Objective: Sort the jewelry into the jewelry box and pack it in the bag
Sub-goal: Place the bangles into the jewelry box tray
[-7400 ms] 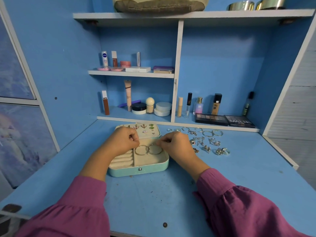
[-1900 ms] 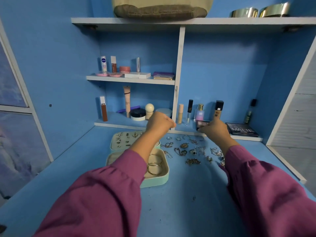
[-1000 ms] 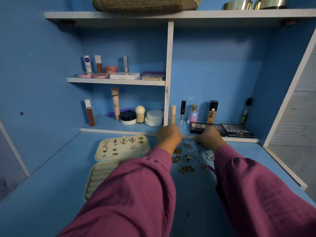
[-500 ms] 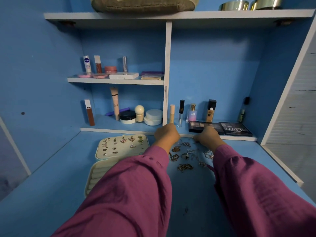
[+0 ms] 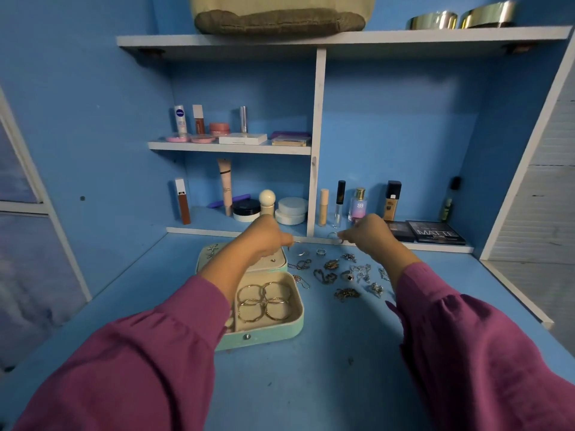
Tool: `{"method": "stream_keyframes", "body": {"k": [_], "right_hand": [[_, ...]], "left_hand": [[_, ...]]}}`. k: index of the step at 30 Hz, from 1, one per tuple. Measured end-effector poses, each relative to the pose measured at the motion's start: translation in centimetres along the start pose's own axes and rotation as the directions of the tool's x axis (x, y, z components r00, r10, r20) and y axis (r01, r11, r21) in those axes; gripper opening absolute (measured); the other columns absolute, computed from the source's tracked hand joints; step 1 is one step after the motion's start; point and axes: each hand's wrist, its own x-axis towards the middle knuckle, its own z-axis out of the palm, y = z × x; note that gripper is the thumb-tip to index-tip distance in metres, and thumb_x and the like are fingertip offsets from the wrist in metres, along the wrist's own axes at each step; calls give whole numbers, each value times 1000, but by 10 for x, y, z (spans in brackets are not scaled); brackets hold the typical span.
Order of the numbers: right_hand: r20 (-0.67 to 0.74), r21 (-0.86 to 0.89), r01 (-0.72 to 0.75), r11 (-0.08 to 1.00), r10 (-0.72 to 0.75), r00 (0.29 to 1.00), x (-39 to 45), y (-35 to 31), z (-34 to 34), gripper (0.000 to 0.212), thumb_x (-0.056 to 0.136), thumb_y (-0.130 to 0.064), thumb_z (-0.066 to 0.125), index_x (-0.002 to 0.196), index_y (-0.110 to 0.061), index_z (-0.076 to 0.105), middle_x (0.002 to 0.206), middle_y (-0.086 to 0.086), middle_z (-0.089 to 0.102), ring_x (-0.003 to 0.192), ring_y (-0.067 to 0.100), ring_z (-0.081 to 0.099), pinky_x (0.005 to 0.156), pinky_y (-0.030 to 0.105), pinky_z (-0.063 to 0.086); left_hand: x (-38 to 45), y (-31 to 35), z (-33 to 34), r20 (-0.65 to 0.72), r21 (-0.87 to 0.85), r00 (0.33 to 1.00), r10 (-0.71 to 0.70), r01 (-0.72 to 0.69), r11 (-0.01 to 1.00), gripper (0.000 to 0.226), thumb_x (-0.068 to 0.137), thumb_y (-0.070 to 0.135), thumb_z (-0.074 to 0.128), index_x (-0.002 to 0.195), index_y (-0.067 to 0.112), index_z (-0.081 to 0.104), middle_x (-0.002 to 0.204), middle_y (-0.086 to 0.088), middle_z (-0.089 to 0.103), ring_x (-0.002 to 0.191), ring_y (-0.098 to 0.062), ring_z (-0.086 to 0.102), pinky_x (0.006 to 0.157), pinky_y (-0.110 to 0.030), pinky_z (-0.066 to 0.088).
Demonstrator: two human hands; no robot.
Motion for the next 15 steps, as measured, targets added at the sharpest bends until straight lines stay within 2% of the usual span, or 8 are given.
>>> {"method": "stream_keyframes", "body": {"k": [3,6,8,10,13,15], "right_hand": [[65,10,24,1000,-24,998,-17,-14,13,30,84,-24,71,89,5,63,65,10,53,52,17,44,50,25,39],[124,38,59,998,-64,990,-34,-21,28,35,83,-25,72,98,7,69,80,15,65,65,23,58,65,31,49],[177,35,76,997,-81,981,-46,-24,37,36,82,-27,73,99,4,71,84,16,67,69,23,56,65,30,45],[235,55,100,993,-110,966,-58,-24,43,35,81,-30,74,96,2,72,88,17,68,70,22,51,63,29,41],[279,81,152,985,-169,945,-75,-24,46,29,79,-33,75,87,-5,75,85,17,67,70,22,45,62,31,38],[294,86,159,983,-178,939,-83,-25,45,26,79,-33,75,87,-8,76,95,19,70,72,21,46,62,30,38]], "left_hand": [[-18,-21,-16,-13,-14,1000,2,-2,1000,21,81,19,70,89,0,65,78,-9,53,70,-20,48,62,-27,37],[-38,-39,-26,6,-46,1000,28,-28,999,13,81,19,72,76,7,69,78,-13,63,73,-19,53,66,-27,40],[-50,-52,-30,16,-63,997,76,-75,995,12,79,18,73,71,9,71,81,-15,70,75,-17,57,72,-29,45],[-63,-60,-32,47,-73,991,125,-122,990,9,79,13,73,70,12,72,78,-8,73,72,-11,60,74,-31,49],[-80,-64,-34,119,-80,979,164,-156,985,14,80,5,71,69,13,70,59,13,67,56,7,55,63,-16,46],[-88,-63,-34,143,-82,973,179,-168,982,14,81,2,70,70,11,69,50,18,61,49,9,53,54,-8,39]]}}
